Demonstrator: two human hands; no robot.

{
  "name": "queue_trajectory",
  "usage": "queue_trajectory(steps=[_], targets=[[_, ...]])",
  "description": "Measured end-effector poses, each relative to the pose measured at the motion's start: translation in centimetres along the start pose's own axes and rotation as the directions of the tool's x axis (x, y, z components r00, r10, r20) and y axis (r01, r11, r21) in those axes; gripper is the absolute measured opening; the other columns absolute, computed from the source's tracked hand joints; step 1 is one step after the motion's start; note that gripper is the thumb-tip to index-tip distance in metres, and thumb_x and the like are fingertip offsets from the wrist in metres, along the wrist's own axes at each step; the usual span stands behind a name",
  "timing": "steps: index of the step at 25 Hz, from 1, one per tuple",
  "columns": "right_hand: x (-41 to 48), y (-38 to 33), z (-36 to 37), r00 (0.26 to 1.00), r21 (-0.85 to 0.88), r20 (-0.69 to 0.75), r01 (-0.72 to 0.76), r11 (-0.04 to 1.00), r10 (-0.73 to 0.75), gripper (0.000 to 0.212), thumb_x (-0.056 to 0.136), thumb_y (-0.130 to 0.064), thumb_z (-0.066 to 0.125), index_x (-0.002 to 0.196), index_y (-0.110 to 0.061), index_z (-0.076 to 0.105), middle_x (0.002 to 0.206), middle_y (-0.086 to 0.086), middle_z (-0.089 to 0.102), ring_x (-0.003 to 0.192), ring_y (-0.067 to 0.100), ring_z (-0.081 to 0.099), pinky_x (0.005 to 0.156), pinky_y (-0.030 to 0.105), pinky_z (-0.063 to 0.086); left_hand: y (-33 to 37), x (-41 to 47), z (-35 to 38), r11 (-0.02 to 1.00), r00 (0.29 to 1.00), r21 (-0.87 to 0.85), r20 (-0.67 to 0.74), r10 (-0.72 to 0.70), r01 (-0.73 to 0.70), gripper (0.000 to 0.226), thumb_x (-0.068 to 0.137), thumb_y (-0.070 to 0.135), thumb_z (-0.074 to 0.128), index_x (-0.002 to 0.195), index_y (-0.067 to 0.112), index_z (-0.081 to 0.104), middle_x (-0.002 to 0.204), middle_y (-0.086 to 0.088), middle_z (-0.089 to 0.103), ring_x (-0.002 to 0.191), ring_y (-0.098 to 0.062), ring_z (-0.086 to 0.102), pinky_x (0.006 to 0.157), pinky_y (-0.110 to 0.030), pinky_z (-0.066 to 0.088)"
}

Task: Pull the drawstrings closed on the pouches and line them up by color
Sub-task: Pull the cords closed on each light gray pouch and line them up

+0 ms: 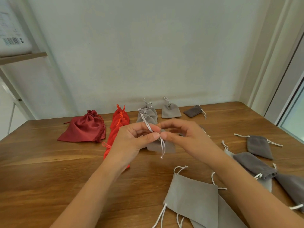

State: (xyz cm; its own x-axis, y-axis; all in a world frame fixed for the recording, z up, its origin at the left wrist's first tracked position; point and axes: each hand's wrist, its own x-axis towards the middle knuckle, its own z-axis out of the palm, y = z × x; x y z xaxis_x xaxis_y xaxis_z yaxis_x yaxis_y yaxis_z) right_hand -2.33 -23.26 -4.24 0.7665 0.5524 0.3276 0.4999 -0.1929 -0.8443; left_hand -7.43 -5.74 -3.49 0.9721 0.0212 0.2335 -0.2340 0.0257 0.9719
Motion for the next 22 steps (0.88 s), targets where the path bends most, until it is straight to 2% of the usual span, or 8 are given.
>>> queue_trajectory(steps=[4, 6, 8, 13, 17, 20, 22], targets=[[-0.3, -0.1, 0.2, 0.999, -0.072, 0.012, 0.033, 0.997, -0.032, 0.032, 0.088, -0.028, 0.065, 0.118, -0.037, 0.062, 0.129, -0.028, 0.054, 0.123, -0.009, 0.045, 0.104, 0.023, 0.037, 0.0, 0.2, -0.6, 0.992, 0.999, 0.113, 0.031, 0.043, -0.046, 0.012, 0.074, 0.002, 0.068, 0.086, 0.003, 0.07, 0.076, -0.002, 0.073, 0.076, -0.009, 0.069, 0.066, -0.013, 0.051], [-0.4, -0.2, 0.6, 0.999, -0.071, 0.004, 0.037, 0.997, -0.037, 0.027, 0.086, -0.028, 0.066, 0.113, -0.032, 0.06, 0.12, -0.025, 0.06, 0.117, -0.006, 0.051, 0.1, 0.02, 0.04, 0.0, 0.2, -0.9, 0.983, 0.997, 0.171, 0.056, 0.062, -0.07, 0.014, 0.07, 0.011, 0.071, 0.083, 0.009, 0.072, 0.08, -0.002, 0.073, 0.078, -0.013, 0.068, 0.069, -0.016, 0.052], [-0.5, -0.2, 1.1, 0.999, -0.096, -0.012, 0.045, 0.994, -0.046, 0.023, 0.086, -0.027, 0.067, 0.108, -0.026, 0.06, 0.105, -0.017, 0.065, 0.105, -0.002, 0.059, 0.089, 0.019, 0.048, -0.1, 0.4, -1.2, 0.964, 0.994, 0.245, 0.056, 0.096, -0.107, 0.013, 0.07, 0.014, 0.073, 0.083, 0.012, 0.074, 0.083, -0.003, 0.073, 0.08, -0.018, 0.067, 0.074, -0.021, 0.054], [-0.5, 0.0, 1.4, 0.993, -0.187, -0.092, 0.052, 0.981, -0.07, 0.019, 0.083, -0.032, 0.068, 0.099, -0.023, 0.063, 0.091, -0.01, 0.067, 0.087, 0.005, 0.062, 0.074, 0.027, 0.05, -0.5, 0.3, -0.8, 0.882, 0.983, 0.445, -0.018, 0.184, -0.157, 0.017, 0.078, 0.008, 0.074, 0.087, 0.022, 0.072, 0.085, 0.006, 0.073, 0.087, -0.005, 0.067, 0.084, -0.019, 0.05], [-0.5, 0.2, 1.6, 0.987, -0.242, -0.12, 0.076, 0.967, -0.108, 0.016, 0.082, -0.028, 0.07, 0.095, -0.022, 0.063, 0.085, -0.01, 0.065, 0.082, 0.008, 0.061, 0.07, 0.03, 0.049, -0.9, 0.2, -0.6, 0.773, 0.963, 0.617, -0.089, 0.253, -0.147, 0.017, 0.078, 0.017, 0.075, 0.089, 0.03, 0.072, 0.082, 0.014, 0.071, 0.087, 0.006, 0.063, 0.081, -0.011, 0.046], [-0.5, 0.3, 1.8, 0.985, -0.267, -0.118, 0.093, 0.959, -0.128, 0.015, 0.082, -0.026, 0.071, 0.094, -0.022, 0.063, 0.084, -0.009, 0.065, 0.08, 0.009, 0.061, 0.069, 0.031, 0.049, -1.0, 0.2, -0.5, 0.713, 0.955, 0.685, -0.084, 0.286, -0.153, 0.013, 0.079, 0.017, 0.074, 0.09, 0.024, 0.075, 0.079, 0.019, 0.069, 0.081, 0.009, 0.061, 0.071, -0.007, 0.043], [-0.5, 0.2, 1.8, 0.987, -0.284, -0.101, 0.093, 0.954, -0.126, 0.014, 0.083, -0.027, 0.071, 0.095, -0.022, 0.064, 0.086, -0.01, 0.066, 0.083, 0.006, 0.061, 0.07, 0.027, 0.049, -1.3, 0.2, -0.4, 0.7, 0.948, 0.697, -0.094, 0.304, -0.156, 0.009, 0.08, 0.016, 0.073, 0.085, 0.022, 0.074, 0.072, 0.022, 0.065, 0.074, 0.009, 0.06, 0.065, -0.005, 0.041]])
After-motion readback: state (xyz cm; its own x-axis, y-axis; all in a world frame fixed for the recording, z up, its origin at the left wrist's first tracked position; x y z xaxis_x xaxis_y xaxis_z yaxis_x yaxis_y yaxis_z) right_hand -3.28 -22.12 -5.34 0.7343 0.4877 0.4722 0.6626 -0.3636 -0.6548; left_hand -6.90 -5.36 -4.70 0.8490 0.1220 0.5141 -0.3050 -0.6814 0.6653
